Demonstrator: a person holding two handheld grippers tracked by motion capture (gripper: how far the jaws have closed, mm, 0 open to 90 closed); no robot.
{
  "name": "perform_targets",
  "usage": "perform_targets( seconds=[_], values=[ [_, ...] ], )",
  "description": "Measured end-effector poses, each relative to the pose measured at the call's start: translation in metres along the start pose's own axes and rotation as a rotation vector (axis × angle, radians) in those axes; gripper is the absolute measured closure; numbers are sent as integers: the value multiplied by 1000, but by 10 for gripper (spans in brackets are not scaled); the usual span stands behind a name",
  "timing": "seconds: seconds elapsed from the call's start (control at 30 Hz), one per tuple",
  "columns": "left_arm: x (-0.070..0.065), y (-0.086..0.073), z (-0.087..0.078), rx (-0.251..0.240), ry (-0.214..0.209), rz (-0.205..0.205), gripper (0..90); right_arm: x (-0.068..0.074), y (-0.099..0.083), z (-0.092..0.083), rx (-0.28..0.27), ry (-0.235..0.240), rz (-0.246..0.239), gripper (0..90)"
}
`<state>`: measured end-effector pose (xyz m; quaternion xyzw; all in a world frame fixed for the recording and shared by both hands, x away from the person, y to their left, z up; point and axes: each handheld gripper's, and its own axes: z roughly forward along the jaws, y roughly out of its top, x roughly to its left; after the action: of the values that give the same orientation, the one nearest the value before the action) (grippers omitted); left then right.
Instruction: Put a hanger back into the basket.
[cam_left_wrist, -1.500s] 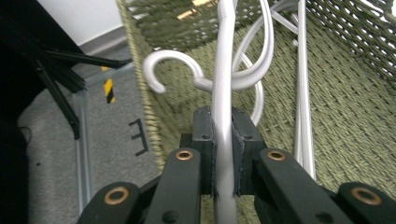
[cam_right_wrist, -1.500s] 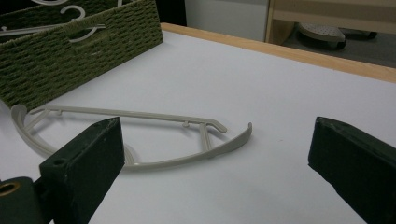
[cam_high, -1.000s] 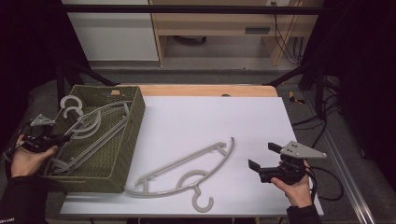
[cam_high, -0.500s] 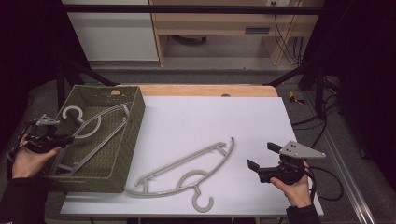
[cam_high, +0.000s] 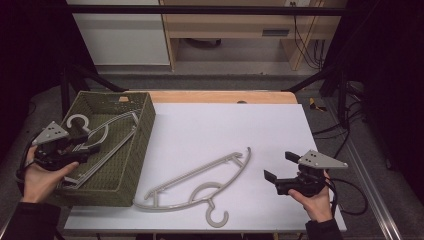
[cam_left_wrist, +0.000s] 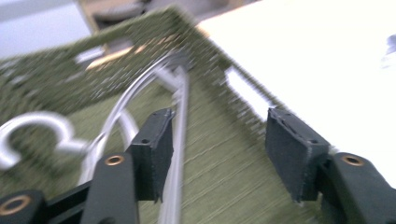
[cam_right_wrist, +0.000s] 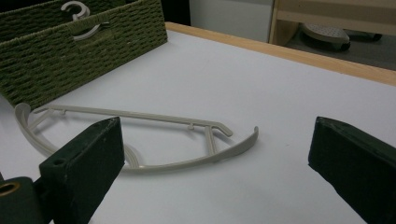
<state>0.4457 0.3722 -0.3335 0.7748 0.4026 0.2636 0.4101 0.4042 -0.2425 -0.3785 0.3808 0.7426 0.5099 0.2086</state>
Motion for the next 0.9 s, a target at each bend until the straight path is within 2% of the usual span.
perform_targets(
  seconds=[0.27, 0.37, 0.5, 0.6, 0.73, 0.9],
  values=[
    [-52, 9, 3, -73, -108, 53, 294, 0, 0, 0, 3, 2, -1, 38],
    [-73, 10, 8, -81, -157, 85, 256, 1, 0, 0, 3, 5, -4, 38],
    [-94, 10, 16, -85, -209, 109, 246, 1, -1, 0, 2, 5, 1, 38],
    [-109, 8, 22, -83, -249, 119, 297, 1, -1, 0, 2, 4, 5, 38],
    [-123, 2, 32, -62, -298, 124, 421, 1, -3, 1, 10, 3, -1, 38],
    [-139, -8, 43, 0, -368, 154, 577, 2, -5, 2, 14, -2, 1, 38]
  ],
)
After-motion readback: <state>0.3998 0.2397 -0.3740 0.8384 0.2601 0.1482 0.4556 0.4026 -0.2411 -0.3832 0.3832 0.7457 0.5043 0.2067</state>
